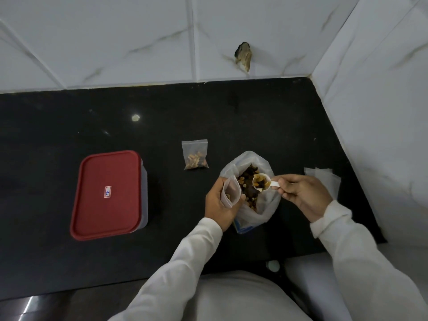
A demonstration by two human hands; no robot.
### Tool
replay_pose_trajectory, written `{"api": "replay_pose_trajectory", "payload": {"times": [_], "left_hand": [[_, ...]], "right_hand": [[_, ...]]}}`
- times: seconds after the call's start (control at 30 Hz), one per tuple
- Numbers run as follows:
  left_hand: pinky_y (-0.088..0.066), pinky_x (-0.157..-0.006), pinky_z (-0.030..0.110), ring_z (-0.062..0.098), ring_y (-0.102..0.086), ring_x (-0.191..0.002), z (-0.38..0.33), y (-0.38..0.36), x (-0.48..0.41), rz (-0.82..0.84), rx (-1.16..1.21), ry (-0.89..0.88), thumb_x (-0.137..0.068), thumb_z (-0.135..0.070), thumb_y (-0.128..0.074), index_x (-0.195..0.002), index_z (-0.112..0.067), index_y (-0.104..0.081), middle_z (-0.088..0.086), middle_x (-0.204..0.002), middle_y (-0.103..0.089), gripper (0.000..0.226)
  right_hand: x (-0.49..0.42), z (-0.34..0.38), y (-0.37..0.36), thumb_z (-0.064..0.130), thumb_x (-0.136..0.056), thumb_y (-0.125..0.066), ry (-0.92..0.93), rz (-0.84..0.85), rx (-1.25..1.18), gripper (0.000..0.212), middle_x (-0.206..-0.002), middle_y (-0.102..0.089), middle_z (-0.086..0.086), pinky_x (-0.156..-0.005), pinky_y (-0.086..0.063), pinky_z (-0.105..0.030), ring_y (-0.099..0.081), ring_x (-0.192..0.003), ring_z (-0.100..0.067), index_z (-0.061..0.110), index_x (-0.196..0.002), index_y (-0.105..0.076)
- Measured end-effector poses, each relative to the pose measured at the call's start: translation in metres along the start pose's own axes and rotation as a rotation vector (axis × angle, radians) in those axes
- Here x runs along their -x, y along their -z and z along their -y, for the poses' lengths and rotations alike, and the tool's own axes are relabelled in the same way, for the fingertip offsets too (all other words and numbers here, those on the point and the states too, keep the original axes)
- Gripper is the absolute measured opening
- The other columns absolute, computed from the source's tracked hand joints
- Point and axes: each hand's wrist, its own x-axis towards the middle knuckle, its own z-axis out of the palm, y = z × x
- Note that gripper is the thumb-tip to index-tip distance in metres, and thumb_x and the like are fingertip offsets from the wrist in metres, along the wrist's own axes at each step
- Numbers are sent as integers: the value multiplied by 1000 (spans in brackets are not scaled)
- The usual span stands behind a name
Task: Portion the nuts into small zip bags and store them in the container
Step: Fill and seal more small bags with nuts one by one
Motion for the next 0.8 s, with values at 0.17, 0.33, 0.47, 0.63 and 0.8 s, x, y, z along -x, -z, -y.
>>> {"api": "replay_pose_trajectory", "payload": {"times": [0.17,0.33,0.47,0.63,0.8], "left_hand": [[-55,-81,23,9,-63,-92,-7,-1,1,-14,10,-31,-81,-19,-77,-98,-17,-59,-4,-95,-63,25],[-53,-80,19,3,-63,-94,-10,-1,-1,-12,21,-15,-79,-16,-79,-101,-17,-61,-6,-99,-65,29],[-56,-85,28,8,-65,-94,-13,0,0,-6,36,-55,-76,-17,-82,-97,-24,-60,-7,-96,-66,30],[-57,-85,35,10,-65,-92,-14,1,2,-9,50,-65,-74,-17,-83,-93,-28,-60,-8,-94,-65,32],[-57,-78,34,12,-65,-86,-15,2,4,-13,72,-118,-72,-22,-83,-91,-30,-59,-10,-89,-65,32]], "right_hand": [[36,17,-10,3,-93,-54,105,20,-89,19,-79,-73,-5,-72,-53,-22,-62,-69,-8,8,-94,-72],[60,16,-38,3,-90,-57,170,52,-118,18,-83,-73,-12,-65,-54,-18,-63,-67,-9,5,-95,-74],[63,8,-52,3,-90,-60,222,-16,-29,17,-87,-72,-18,-72,-53,-27,-62,-74,-17,7,-96,-75],[61,2,-57,13,-91,-63,364,-76,261,16,-77,-73,2,-71,-52,-19,-66,-73,-8,21,-98,-75],[63,-4,-65,20,-91,-63,731,-129,516,16,-85,-73,10,-73,-53,-14,-68,-81,-2,17,-101,-75]]}}
